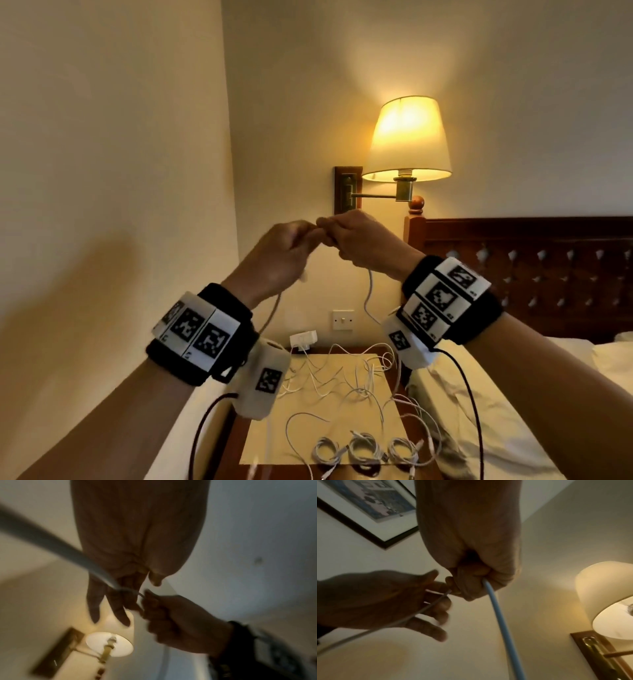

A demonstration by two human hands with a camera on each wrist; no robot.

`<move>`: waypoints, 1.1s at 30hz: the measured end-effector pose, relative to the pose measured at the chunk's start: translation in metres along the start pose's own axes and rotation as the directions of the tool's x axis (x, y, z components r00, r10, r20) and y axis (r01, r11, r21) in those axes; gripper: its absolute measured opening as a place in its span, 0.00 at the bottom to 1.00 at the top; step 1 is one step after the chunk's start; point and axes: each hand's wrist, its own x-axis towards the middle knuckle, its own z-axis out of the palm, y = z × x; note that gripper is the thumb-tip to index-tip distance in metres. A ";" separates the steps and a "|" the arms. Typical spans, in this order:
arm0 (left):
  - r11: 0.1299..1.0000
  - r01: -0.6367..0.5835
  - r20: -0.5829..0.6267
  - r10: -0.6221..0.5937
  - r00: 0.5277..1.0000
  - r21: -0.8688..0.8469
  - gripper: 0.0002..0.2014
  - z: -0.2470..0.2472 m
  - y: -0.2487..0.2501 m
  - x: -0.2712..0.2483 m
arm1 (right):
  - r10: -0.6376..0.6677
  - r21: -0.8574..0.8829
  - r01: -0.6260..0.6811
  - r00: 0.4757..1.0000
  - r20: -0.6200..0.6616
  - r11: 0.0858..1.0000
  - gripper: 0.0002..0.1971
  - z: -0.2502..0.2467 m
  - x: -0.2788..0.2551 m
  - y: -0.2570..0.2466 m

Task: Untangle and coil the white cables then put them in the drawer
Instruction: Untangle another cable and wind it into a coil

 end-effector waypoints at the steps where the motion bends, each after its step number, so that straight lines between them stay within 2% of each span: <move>1: 0.997 -0.035 -0.086 0.041 0.995 0.063 0.09 -0.004 -0.006 0.001 | 0.012 0.033 -0.013 1.000 0.026 0.999 0.19 0.001 0.000 0.001; 2: 0.989 -0.036 -0.188 0.064 0.980 0.145 0.10 -0.013 -0.016 0.001 | 0.026 0.052 -0.029 0.999 0.041 0.998 0.19 -0.002 -0.002 0.007; 4: 0.960 0.069 -0.356 0.033 0.934 0.271 0.11 -0.038 -0.038 -0.006 | 0.074 0.041 -0.076 0.996 0.048 0.996 0.19 -0.015 -0.012 0.027; 6: 0.923 0.217 -0.421 -0.067 0.905 0.319 0.11 -0.064 -0.058 -0.018 | 0.119 0.003 -0.120 0.992 0.042 0.993 0.19 -0.029 -0.025 0.052; 8: 0.877 0.328 -0.337 -0.208 0.918 0.352 0.12 -0.076 -0.065 -0.032 | 0.125 -0.035 -0.124 0.991 0.045 0.992 0.19 -0.035 -0.035 0.069; 10: 0.871 0.365 -0.237 -0.298 0.925 0.329 0.10 -0.074 -0.061 -0.034 | 0.087 -0.050 -0.085 0.996 0.038 0.995 0.19 -0.029 -0.039 0.068; 12: 0.922 0.342 -0.187 -0.308 0.933 0.184 0.14 -0.066 -0.043 -0.025 | 0.002 -0.065 -0.003 1.000 -0.008 0.998 0.19 -0.018 -0.035 0.054; 14: 0.942 0.314 -0.046 -0.321 0.946 -0.122 0.16 -0.052 -0.019 -0.013 | -0.067 -0.059 0.064 0.996 -0.053 0.996 0.18 -0.010 -0.026 0.035; 15: 0.933 0.306 0.028 -0.306 0.952 -0.192 0.20 -0.043 -0.008 -0.010 | -0.092 -0.046 0.089 0.994 -0.059 0.995 0.18 -0.007 -0.021 0.027; 17: 0.964 0.258 0.111 -0.250 0.962 -0.066 0.32 -0.024 0.003 -0.008 | -0.147 -0.035 0.145 0.988 -0.047 0.989 0.18 -0.001 -0.014 0.015; 18: 0.972 0.237 0.082 -0.236 0.968 0.005 0.38 -0.017 0.001 -0.009 | -0.166 -0.045 0.164 0.986 -0.030 0.985 0.17 0.003 -0.012 0.014; 19: 0.968 0.247 0.003 -0.247 0.969 0.047 0.43 -0.014 -0.001 -0.010 | -0.172 -0.057 0.170 0.985 -0.019 0.984 0.17 0.007 -0.011 0.015; 21: 0.939 0.308 -0.189 -0.277 0.942 0.154 0.53 -0.020 -0.009 -0.012 | -0.137 -0.062 0.135 0.990 -0.038 0.989 0.17 0.010 -0.012 0.025; 22: 0.920 0.321 -0.225 -0.271 0.936 0.224 0.59 -0.024 -0.015 -0.013 | -0.106 -0.060 0.102 0.993 -0.058 0.993 0.17 0.010 -0.012 0.031; 23: 0.917 0.294 -0.209 -0.243 0.947 0.271 0.61 -0.028 -0.017 -0.014 | -0.078 -0.063 0.073 0.994 -0.075 0.995 0.18 0.010 -0.014 0.036; 24: 0.927 0.223 -0.141 -0.188 0.972 0.302 0.59 -0.029 -0.018 -0.016 | -0.063 -0.074 0.057 0.995 -0.080 0.996 0.18 0.009 -0.014 0.040; 25: 0.940 0.117 -0.054 -0.105 0.993 0.322 0.52 -0.026 -0.015 -0.017 | -0.061 -0.085 0.055 0.996 -0.069 0.995 0.18 0.010 -0.015 0.042; 27: 0.952 -0.092 0.106 0.063 0.992 0.291 0.29 -0.009 -0.011 -0.019 | -0.087 -0.111 0.085 0.996 -0.019 0.990 0.18 0.016 -0.014 0.039; 28: 0.952 -0.154 0.139 0.121 0.983 0.263 0.19 0.001 -0.011 -0.018 | -0.103 -0.121 0.102 0.995 0.001 0.987 0.17 0.020 -0.014 0.038; 30: 0.956 -0.183 0.068 0.172 0.983 0.229 0.06 0.012 -0.017 -0.017 | -0.099 -0.104 0.101 0.995 0.028 0.989 0.19 0.024 -0.015 0.037; 31: 0.953 -0.185 -0.009 0.193 0.981 0.241 0.06 0.010 -0.022 -0.016 | -0.086 -0.096 0.088 0.996 0.030 0.991 0.20 0.022 -0.017 0.039; 33: 0.928 -0.200 -0.207 0.273 0.940 0.315 0.10 -0.006 -0.032 -0.012 | -0.037 -0.097 0.036 0.999 -0.004 0.995 0.21 0.010 -0.022 0.047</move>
